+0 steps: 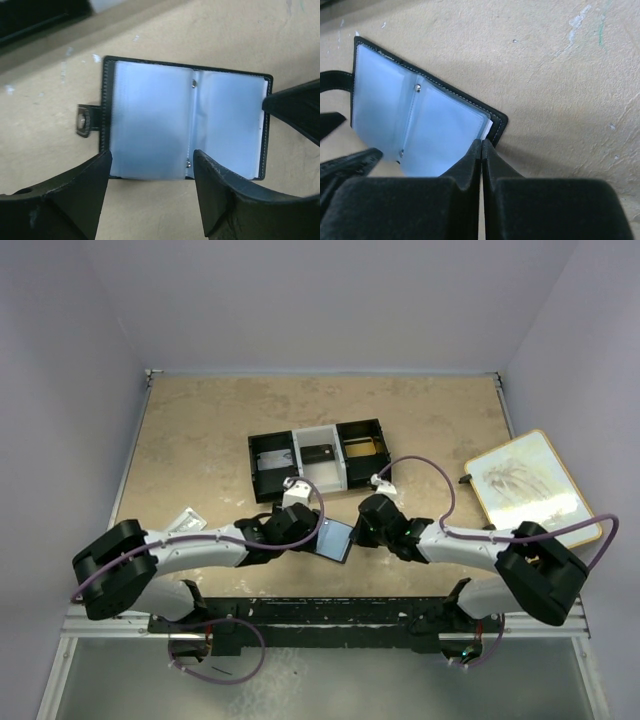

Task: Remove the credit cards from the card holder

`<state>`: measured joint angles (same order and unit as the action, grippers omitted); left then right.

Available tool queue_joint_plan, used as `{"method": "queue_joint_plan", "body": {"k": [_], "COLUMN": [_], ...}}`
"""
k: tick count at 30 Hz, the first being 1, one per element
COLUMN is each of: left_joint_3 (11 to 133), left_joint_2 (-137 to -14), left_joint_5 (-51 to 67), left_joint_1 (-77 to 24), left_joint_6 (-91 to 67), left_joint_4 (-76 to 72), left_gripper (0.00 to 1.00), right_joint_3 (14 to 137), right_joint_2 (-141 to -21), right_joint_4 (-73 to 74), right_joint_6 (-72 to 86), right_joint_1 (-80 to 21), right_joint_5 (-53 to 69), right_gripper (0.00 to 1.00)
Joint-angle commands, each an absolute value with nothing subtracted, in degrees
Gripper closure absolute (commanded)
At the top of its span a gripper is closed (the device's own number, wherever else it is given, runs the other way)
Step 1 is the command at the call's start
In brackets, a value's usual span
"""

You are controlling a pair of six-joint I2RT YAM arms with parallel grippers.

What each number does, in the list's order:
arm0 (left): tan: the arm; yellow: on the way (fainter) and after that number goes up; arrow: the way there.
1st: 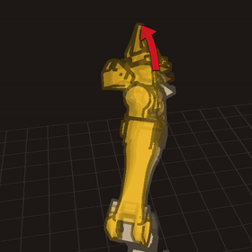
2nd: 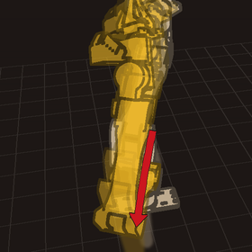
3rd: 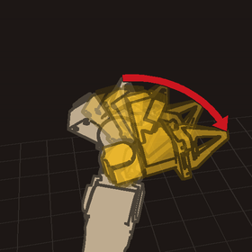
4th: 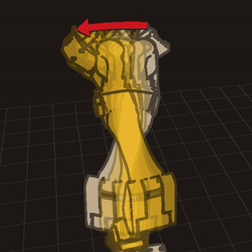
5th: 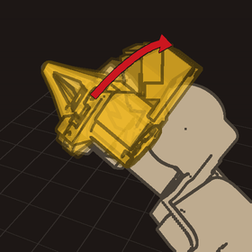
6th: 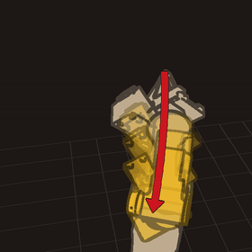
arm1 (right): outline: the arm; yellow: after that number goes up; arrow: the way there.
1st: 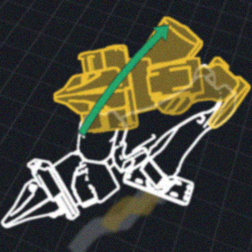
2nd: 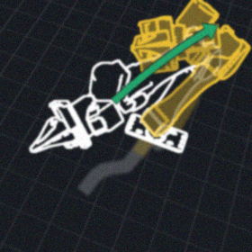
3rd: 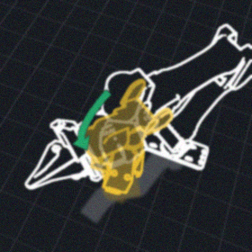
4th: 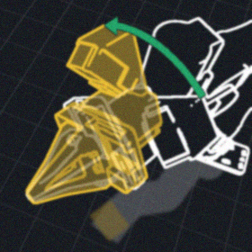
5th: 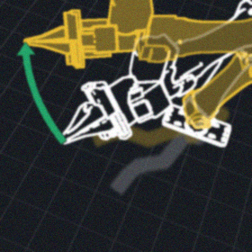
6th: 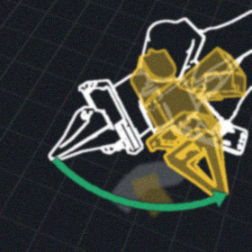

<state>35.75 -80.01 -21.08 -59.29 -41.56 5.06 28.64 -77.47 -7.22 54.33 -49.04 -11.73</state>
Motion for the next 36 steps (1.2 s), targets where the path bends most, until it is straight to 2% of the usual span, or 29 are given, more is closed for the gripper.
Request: {"method": "queue_joint_plan", "body": {"k": [1,5,11,16,20,23,26,32,36], "left_joint_3": [36.5,37.2,37.8,35.9,35.1,34.6,34.4,35.1,40.9], "left_joint_2": [-75.3,-78.4,-86.7,-85.1,-82.1,-79.8,-77.1,-66.9,-60.2], "left_joint_5": [-30.7,-28.0,-23.0,-18.6,-16.8,-17.3,-22.0,-29.7,-38.6], "left_joint_1": [-59.5,-59.4,-59.5,-59.6,-59.8,-61.1,-62.2,-62.5,-62.5], "left_joint_6": [-42.7,-40.9,-42.3,-42.9,-44.0,-46.6,-50.2,-51.9,-48.9], "left_joint_4": [10.0,7.8,4.6,1.6,1.6,3.0,8.2,16.2,26.0], "left_gripper": [0.34,0.32,0.41,0.5,0.64,0.65,0.61,0.33,0.3], "right_joint_3": [29.5,29.6,30.6,31.2,32.2,33.9,35.7,39.1,41.1], "right_joint_2": [-74.6,-74.1,-76.7,-78.4,-80.2,-81.0,-80.1,-71.4,-61.8], "right_joint_4": [-6.7,-7.1,-6.9,-7.8,-8.0,-6.1,-1.5,7.9,12.6], "right_joint_6": [46.9,45.5,46.7,46.8,46.2,45.4,44.9,42.3,39.9], "right_joint_1": [-48.5,-48.3,-48.1,-48.1,-48.1,-48.0,-48.0,-47.9,-47.7], "right_joint_5": [-10.7,-9.1,-8.3,-7.5,-7.6,-8.6,-11.7,-21.2,-29.4], "right_gripper": [1.0,1.0,1.0,1.0,1.0,0.98,0.93,0.69,0.49]}}
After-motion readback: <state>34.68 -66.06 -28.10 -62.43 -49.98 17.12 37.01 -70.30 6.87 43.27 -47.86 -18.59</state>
